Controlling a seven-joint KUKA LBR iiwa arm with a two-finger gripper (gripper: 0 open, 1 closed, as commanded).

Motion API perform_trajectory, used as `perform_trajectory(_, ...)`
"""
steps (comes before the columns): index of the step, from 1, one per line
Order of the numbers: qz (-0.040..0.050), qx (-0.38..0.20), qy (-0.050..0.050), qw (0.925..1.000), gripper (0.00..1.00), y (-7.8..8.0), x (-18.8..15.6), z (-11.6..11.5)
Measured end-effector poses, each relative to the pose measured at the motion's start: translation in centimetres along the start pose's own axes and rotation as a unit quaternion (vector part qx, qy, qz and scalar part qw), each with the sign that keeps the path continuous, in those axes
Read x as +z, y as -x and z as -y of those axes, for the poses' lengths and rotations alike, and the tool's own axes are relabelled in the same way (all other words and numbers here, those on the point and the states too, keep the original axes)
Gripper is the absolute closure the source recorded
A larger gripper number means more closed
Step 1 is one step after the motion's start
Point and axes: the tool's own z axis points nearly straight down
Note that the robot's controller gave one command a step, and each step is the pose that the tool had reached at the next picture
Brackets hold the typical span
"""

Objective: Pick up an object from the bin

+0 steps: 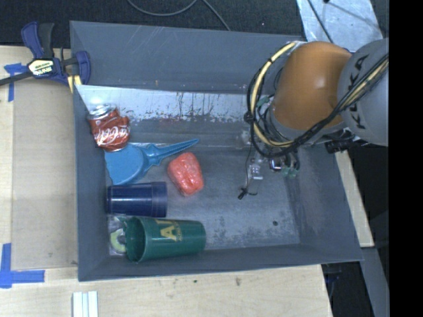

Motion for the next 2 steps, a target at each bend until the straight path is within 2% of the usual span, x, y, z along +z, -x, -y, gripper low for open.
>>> perform_trajectory(1, -0.0019, 0.085, 0.003, 0.9963, 0.0, -2.1, 3.2, -2.8)
perform_trajectory(2, 0.0005, 0.08, 0.001, 0.9968, 0.0, 0.0, 5.8, -3.4)
